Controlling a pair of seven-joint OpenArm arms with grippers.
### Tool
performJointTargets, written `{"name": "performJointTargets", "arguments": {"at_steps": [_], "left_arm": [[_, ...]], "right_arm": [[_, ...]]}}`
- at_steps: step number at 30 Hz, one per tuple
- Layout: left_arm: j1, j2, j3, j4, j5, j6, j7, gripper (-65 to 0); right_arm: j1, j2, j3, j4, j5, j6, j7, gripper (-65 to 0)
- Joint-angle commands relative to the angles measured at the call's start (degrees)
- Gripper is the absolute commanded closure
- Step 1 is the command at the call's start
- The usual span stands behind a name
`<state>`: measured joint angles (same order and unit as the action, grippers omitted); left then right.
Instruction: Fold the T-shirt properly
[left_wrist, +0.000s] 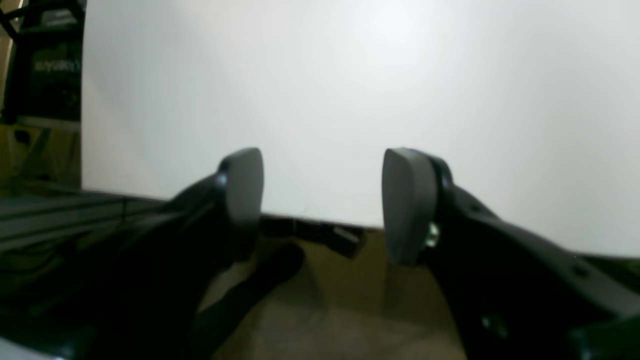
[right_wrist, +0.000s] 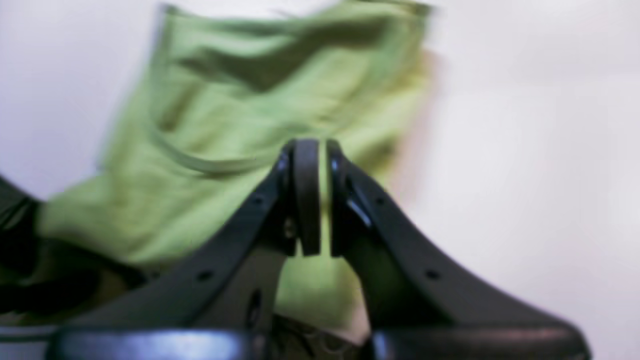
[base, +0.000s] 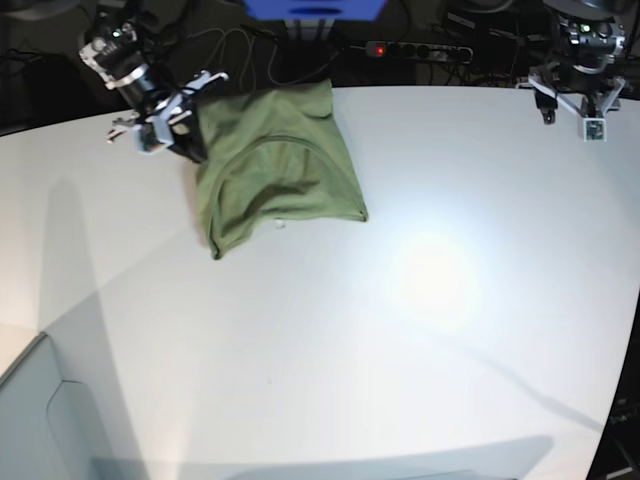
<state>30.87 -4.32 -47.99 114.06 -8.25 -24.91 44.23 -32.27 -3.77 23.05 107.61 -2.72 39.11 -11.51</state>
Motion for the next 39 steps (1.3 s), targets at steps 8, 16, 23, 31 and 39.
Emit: {"name": "performJointTargets", "arguments": {"at_steps": [8,16,23,31,39], "left_arm": [[0.3,1.5,-0.3,1.1,-0.2,0.2,-0.8,-35.6],[1.0,3.1,-0.3,1.1,-0.2,0.2,-0.8,-35.5],[3.6,4.9,-0.1,1.1,-0.3,0.1,-0.8,-6.6],[10.6,8.7,0.1,1.0,-0.3,0.1,-0.8,0.0],[11.1,10.5,4.8,-13.0,0.3,0.6,-1.7,0.0]], "right_arm": [[-0.6,0.6,0.6,-8.1,0.9,0.9,1.6,-0.1],[-2.4,0.6,0.6,-9.7,1.2,0.9,1.9,-0.1],[-8.5,0.2,2.9,-2.3,6.3,0.9,8.2,-0.1],[-18.6,0.4,8.0,-1.7,8.0,0.9,8.1,-0.1],[-14.3,6.7,4.7,-25.9,7.9,0.9,8.1,-0.4]]}}
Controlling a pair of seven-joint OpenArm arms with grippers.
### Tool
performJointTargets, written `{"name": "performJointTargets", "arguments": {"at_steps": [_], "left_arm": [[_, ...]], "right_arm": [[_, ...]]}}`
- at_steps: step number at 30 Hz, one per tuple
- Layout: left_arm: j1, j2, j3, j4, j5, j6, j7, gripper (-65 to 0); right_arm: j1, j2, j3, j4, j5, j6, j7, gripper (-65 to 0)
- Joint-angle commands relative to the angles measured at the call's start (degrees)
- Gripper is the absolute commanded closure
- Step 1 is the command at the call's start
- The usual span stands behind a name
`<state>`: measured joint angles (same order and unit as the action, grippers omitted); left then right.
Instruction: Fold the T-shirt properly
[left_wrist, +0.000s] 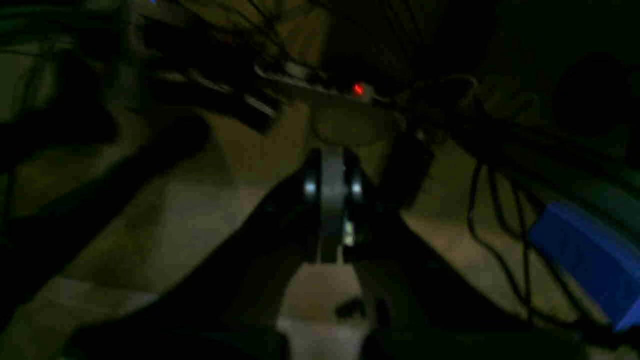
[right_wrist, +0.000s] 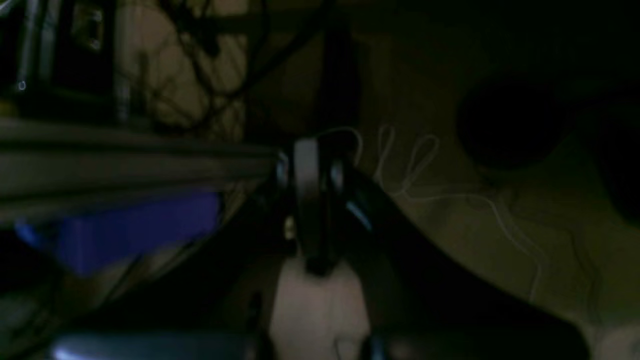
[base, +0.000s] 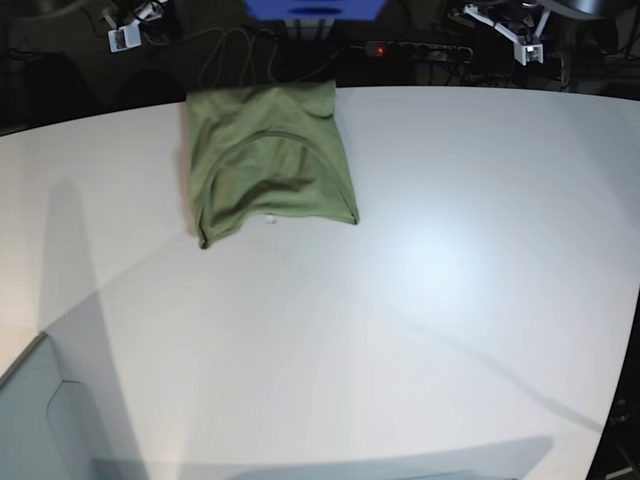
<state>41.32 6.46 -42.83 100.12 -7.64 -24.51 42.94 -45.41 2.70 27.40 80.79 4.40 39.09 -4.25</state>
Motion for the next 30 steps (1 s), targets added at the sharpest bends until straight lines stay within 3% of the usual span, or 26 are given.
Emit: {"name": "performJointTargets", "arguments": {"at_steps": [1,7,13,16,18,21,25,27,30], "left_arm": [[0.0,-1.1,0.6,-2.4,-0.3,0.2,-1.2,0.0],[-5.0,-4.4,5.1,-24.5,2.1,0.3,-14.2,0.0],[-14.3,-5.5,6.1,-47.4,11.6,0.3,-29.6,0.0],[-19.1,-7.1,6.1,-57.8,15.2,0.3,-33.1,0.0],[-22.5,-9.0,6.2,-65.3,17.1,0.3,-35.7,0.0],[-26.8,-10.6,6.2,-75.1,19.7,0.5,-41.2,0.0],[-29.5,-11.0,6.2,-81.7,25.4,7.5,-45.5,0.0],[-29.8,-10.6,6.2,-82.0,27.4,11.6,-45.4,0.0],[-29.8,-10.5,6.2,-82.0,28.5,14.8,-45.4,0.0]], "right_arm": [[0.5,1.2,-1.0,-3.0,0.7,0.9,1.0,-0.4],[10.7,6.0,-8.3,-22.8,0.7,0.9,1.5,-0.2],[16.4,6.0,-12.2,-29.3,0.7,0.9,1.6,-0.1],[18.6,6.0,-16.5,-32.6,0.6,0.0,1.6,-0.1],[20.5,6.0,-19.6,-35.7,0.6,-9.0,1.6,-0.1],[24.1,6.0,-25.8,-42.2,0.7,-18.8,3.8,-0.1],[27.5,5.6,-34.4,-51.2,0.7,-29.2,10.3,-0.1],[28.6,4.4,-38.1,-54.9,0.7,-36.5,13.0,-0.1],[29.3,3.7,-41.5,-58.9,0.7,-48.0,16.0,-0.1]]}}
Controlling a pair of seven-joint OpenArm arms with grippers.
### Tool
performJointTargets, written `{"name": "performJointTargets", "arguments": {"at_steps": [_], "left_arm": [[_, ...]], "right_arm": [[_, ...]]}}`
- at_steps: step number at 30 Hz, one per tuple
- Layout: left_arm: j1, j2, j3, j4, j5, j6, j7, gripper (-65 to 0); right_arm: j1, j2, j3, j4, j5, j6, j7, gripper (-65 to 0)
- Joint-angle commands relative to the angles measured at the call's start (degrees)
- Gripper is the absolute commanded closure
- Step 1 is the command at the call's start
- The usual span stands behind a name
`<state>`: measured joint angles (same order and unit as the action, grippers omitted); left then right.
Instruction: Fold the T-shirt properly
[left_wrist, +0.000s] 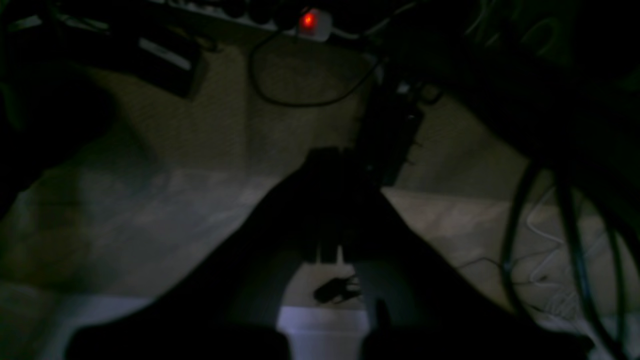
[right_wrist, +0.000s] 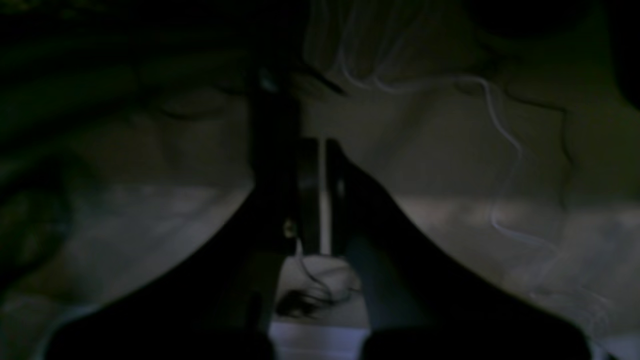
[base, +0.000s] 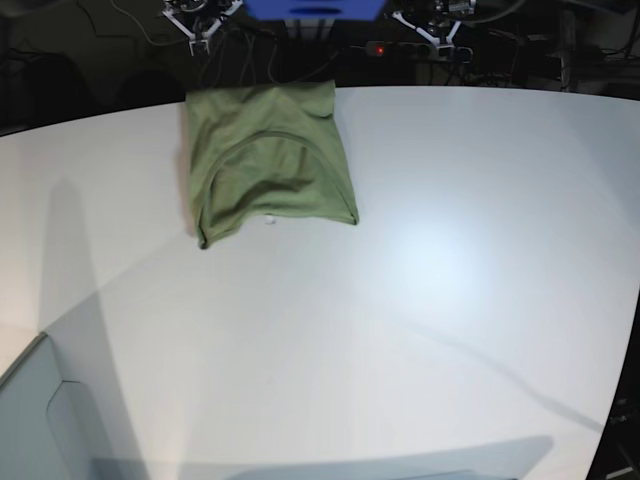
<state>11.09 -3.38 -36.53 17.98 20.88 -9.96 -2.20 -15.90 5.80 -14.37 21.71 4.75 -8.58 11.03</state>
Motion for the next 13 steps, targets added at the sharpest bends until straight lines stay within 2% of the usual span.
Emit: {"name": "performJointTargets", "arguments": {"at_steps": [1,4,7,13], "left_arm": [[0.3,-0.6,-0.2,-0.2,0.0,0.9,-0.3,0.0],[-0.6,-0.6,-0.2,-0.5,0.0,2.3,0.4,0.0],[-1.3,0.3,-0.2,-0.4,0.0,2.4,3.0,0.0],[-1.9,0.9,-0.1,-0.4,0.0,2.4,3.5,0.0]], "right_arm": [[-0.2,0.0,-0.8,-0.2,0.3,-3.9,1.3,-0.1],[-0.5,-0.5,-2.5,-0.2,0.3,-11.9,1.8,-0.1],[-0.6,-0.6,-3.0,-0.2,0.3,-16.2,1.6,-0.1],[-0.7,-0.7,-2.9,-0.3,0.4,-17.4,1.5,-0.1]]}}
